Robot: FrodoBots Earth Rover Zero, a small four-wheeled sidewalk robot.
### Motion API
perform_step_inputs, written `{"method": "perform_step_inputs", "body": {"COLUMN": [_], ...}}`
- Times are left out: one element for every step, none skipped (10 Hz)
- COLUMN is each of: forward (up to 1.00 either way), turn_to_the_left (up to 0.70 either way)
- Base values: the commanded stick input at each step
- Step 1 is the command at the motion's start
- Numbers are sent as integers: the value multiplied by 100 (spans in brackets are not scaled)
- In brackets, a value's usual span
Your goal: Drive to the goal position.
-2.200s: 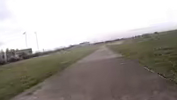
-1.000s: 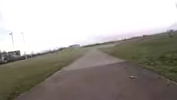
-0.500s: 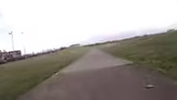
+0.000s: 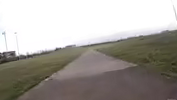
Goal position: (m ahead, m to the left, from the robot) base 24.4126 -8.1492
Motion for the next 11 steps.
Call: {"method": "perform_step_inputs", "body": {"forward": [99, 99, 99, 99, 99, 99, 98, 99, 99, 99, 99], "turn_to_the_left": [0, 0, 0, 0, 0, 0, 0, 0, 0, 0, -13]}}
